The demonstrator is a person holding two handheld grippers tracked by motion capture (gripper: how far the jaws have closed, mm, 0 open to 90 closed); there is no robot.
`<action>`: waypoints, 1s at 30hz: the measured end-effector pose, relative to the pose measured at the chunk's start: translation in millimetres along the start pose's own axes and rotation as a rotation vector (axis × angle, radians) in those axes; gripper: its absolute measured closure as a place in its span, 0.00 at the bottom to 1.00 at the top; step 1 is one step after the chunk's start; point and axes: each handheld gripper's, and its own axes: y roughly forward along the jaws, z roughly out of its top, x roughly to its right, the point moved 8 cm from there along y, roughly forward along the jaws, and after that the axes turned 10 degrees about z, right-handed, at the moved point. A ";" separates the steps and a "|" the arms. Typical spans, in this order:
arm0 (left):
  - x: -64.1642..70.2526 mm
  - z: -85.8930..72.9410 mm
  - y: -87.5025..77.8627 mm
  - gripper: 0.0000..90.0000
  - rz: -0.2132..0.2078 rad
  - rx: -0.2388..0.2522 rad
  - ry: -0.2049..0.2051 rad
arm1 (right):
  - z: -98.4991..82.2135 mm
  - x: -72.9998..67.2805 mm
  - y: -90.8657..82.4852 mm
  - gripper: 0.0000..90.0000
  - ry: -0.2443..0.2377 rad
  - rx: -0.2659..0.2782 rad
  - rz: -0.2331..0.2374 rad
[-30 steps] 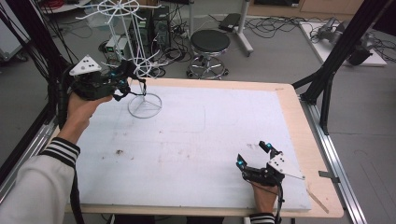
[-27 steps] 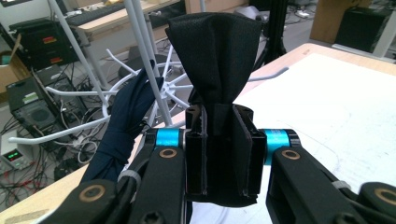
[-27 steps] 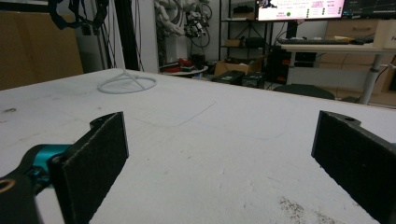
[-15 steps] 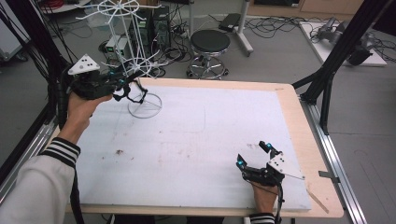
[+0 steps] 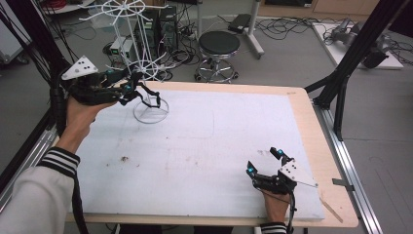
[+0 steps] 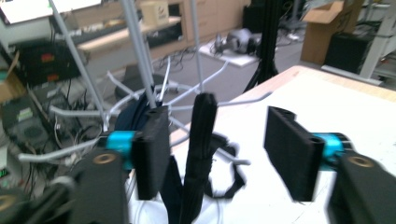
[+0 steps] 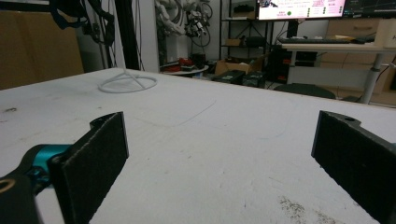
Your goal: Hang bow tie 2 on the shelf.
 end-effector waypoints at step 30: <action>30.5 -103.4 -66.7 0.08 -0.087 0.145 -0.041 | -0.2 -0.4 -0.4 0.03 -0.003 -0.001 -0.011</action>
